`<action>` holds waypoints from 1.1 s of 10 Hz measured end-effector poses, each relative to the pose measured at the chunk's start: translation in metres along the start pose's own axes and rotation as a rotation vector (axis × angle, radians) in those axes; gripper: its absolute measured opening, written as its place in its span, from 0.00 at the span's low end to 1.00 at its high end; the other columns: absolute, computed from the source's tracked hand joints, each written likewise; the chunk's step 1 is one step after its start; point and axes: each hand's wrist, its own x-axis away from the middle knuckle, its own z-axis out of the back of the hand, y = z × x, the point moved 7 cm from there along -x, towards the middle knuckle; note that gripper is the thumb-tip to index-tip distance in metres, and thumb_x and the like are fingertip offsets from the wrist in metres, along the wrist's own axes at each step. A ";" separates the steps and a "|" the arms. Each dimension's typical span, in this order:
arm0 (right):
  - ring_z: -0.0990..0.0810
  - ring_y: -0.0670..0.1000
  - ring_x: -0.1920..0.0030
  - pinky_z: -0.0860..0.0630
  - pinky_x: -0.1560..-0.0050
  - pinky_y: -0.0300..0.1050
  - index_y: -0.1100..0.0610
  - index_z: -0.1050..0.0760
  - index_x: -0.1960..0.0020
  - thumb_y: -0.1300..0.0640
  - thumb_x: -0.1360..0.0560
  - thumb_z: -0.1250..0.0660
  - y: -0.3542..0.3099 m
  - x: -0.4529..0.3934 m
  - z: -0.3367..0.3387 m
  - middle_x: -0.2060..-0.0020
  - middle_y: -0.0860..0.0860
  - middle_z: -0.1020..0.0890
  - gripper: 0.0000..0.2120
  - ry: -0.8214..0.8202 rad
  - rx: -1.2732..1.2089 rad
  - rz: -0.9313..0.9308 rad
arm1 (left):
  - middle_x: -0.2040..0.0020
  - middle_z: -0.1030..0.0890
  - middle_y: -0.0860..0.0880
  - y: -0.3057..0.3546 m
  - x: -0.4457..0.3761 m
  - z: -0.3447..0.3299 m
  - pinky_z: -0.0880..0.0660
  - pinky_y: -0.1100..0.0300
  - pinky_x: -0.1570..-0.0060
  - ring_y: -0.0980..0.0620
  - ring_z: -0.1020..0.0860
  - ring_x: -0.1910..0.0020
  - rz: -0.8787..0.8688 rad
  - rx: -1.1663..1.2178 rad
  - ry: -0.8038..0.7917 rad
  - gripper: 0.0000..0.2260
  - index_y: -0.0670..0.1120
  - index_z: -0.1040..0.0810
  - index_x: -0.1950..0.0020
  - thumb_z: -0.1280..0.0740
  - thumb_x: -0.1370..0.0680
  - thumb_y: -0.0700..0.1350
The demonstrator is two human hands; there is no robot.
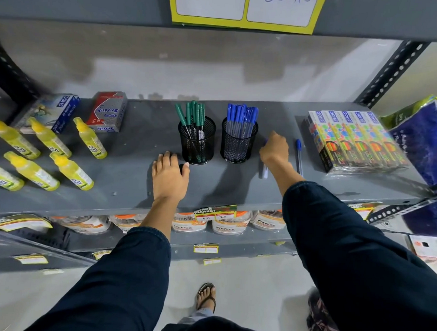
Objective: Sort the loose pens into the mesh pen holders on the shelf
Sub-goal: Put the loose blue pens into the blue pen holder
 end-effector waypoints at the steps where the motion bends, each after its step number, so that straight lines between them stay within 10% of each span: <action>1: 0.24 0.64 0.41 0.25 0.47 0.51 0.65 0.34 0.34 0.69 0.26 0.40 -0.007 -0.005 0.018 0.39 0.65 0.25 0.20 0.087 -0.220 -0.077 | 0.29 0.33 0.37 0.000 0.000 0.000 0.45 0.44 0.28 0.38 0.39 0.28 -0.003 -0.004 0.004 0.20 0.38 0.34 0.33 0.44 0.20 0.49; 3: 0.25 0.54 0.62 0.30 0.58 0.39 0.61 0.33 0.32 0.66 0.27 0.39 -0.054 0.002 0.085 0.48 0.60 0.27 0.23 0.449 -0.646 0.211 | 0.30 0.33 0.36 0.000 0.000 0.000 0.45 0.44 0.28 0.37 0.39 0.29 -0.011 -0.003 0.008 0.20 0.37 0.34 0.33 0.44 0.20 0.49; 5: 0.30 0.44 0.73 0.30 0.65 0.38 0.60 0.30 0.36 0.68 0.30 0.39 -0.085 0.015 0.088 0.53 0.53 0.31 0.22 0.438 -0.680 0.476 | 0.30 0.33 0.37 0.000 0.000 0.000 0.45 0.44 0.28 0.37 0.39 0.29 -0.012 -0.021 -0.001 0.20 0.38 0.34 0.33 0.44 0.20 0.49; 8: 0.26 0.52 0.59 0.26 0.51 0.39 0.57 0.32 0.31 0.62 0.24 0.37 -0.079 0.023 0.036 0.47 0.57 0.27 0.21 0.192 -0.377 0.515 | 0.30 0.33 0.37 0.000 0.000 0.000 0.45 0.44 0.28 0.37 0.39 0.29 -0.011 -0.012 0.009 0.20 0.38 0.34 0.33 0.44 0.20 0.49; 9: 0.28 0.48 0.54 0.32 0.51 0.33 0.54 0.32 0.31 0.57 0.22 0.39 -0.059 0.020 0.051 0.49 0.53 0.30 0.19 0.360 -0.445 0.406 | 0.30 0.33 0.37 -0.001 0.000 0.000 0.45 0.44 0.28 0.37 0.39 0.29 -0.010 -0.012 0.008 0.20 0.38 0.34 0.33 0.44 0.20 0.49; 10: 0.26 0.58 0.44 0.28 0.46 0.47 0.59 0.31 0.33 0.62 0.23 0.41 -0.022 0.006 0.060 0.42 0.61 0.27 0.18 0.454 -0.240 0.196 | 0.30 0.33 0.37 -0.001 0.000 0.000 0.45 0.44 0.28 0.38 0.39 0.29 -0.009 -0.018 0.008 0.20 0.38 0.34 0.33 0.44 0.20 0.49; 11: 0.34 0.64 0.34 0.32 0.35 0.56 0.64 0.36 0.32 0.63 0.24 0.40 0.027 -0.007 0.034 0.33 0.64 0.33 0.20 0.194 0.103 -0.076 | 0.30 0.33 0.37 -0.001 0.000 0.000 0.45 0.44 0.28 0.37 0.39 0.29 -0.011 -0.011 0.014 0.20 0.38 0.34 0.33 0.44 0.20 0.49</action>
